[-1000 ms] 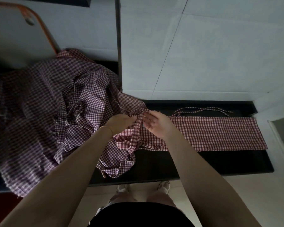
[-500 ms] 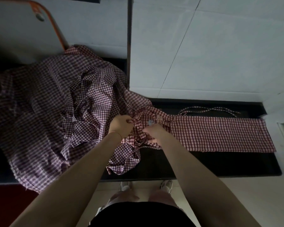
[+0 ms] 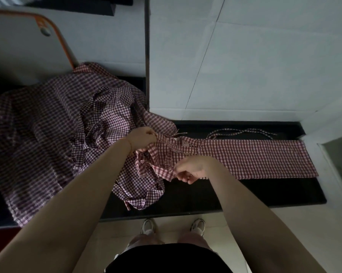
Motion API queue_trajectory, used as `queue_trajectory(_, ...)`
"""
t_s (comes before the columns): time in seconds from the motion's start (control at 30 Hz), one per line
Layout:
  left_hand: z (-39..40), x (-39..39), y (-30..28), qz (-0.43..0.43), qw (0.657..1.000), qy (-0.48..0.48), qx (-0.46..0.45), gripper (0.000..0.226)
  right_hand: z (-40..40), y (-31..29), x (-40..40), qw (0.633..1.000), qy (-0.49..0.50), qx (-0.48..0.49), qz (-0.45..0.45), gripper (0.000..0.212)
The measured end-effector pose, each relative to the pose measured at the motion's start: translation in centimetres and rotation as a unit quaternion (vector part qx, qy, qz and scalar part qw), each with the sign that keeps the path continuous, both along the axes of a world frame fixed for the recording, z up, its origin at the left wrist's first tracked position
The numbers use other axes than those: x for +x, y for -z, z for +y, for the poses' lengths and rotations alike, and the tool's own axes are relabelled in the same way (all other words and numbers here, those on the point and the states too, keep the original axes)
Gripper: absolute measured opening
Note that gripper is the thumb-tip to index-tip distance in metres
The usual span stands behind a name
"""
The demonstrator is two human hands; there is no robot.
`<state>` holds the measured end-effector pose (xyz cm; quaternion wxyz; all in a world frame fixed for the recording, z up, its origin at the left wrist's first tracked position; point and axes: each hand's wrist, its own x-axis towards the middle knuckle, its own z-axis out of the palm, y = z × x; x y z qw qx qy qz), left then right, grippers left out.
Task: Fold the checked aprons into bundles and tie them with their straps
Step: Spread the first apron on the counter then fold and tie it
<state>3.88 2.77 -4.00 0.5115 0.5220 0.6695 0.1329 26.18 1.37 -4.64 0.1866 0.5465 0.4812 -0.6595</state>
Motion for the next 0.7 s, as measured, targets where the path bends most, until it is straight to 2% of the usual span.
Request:
queue_trajectory(0.1,0.7,0.3,-1.0,0.038,0.997,-0.013,0.058,0.019,-0.2,-0.8,-0.1,0.991,-0.123,-0.003,-0.049,0.009)
queue_trajectory(0.17,0.9,0.4,-1.3,0.070,0.994,-0.002,0.082,0.021,0.1,-0.3,-0.4,0.980,-0.143,0.082,-0.113,0.018)
queue_trajectory(0.23,1.1,0.5,-1.4,0.089,0.991,0.011,0.097,0.023,0.4,0.6,-0.9,0.953,-0.090,0.244,-0.158,0.017)
queue_trajectory(0.27,1.1,0.6,-1.5,0.099,0.990,0.025,0.101,0.024,0.5,1.0,-1.1,0.927,-0.045,0.335,-0.159,0.013)
queue_trajectory(0.33,1.2,0.7,-1.3,0.107,0.987,0.046,0.112,0.024,0.4,1.3,-1.7,0.872,0.036,0.473,-0.121,0.009)
queue_trajectory(0.37,1.3,0.6,-1.0,0.109,0.986,0.051,0.119,0.024,0.4,1.1,-2.0,0.857,0.057,0.503,-0.093,0.008)
queue_trajectory(0.4,1.4,0.4,-0.7,0.112,0.985,0.050,0.122,0.026,0.3,0.8,-2.3,0.858,0.056,0.506,-0.061,0.009)
queue_trajectory(0.47,1.5,0.0,-0.3,0.115,0.984,0.017,0.138,0.033,0.0,0.4,-3.0,0.900,-0.012,0.436,-0.003,0.018)
queue_trajectory(0.53,1.5,-0.3,0.0,0.085,0.979,-0.040,0.183,0.040,-0.7,0.6,-3.8,0.948,-0.103,0.302,0.016,0.045)
queue_trajectory(0.57,1.3,-0.4,0.1,0.053,0.977,-0.063,0.198,0.044,-1.2,0.9,-4.2,0.960,-0.133,0.246,0.009,0.064)
queue_trajectory(0.63,0.9,-0.6,0.2,0.000,0.979,-0.080,0.189,0.049,-2.2,2.3,-4.8,0.961,-0.185,0.206,-0.023,0.098)
queue_trajectory(0.7,0.6,-0.7,0.7,0.002,0.985,-0.062,0.158,0.053,-3.2,3.4,-5.1,0.940,-0.236,0.239,-0.056,0.105)
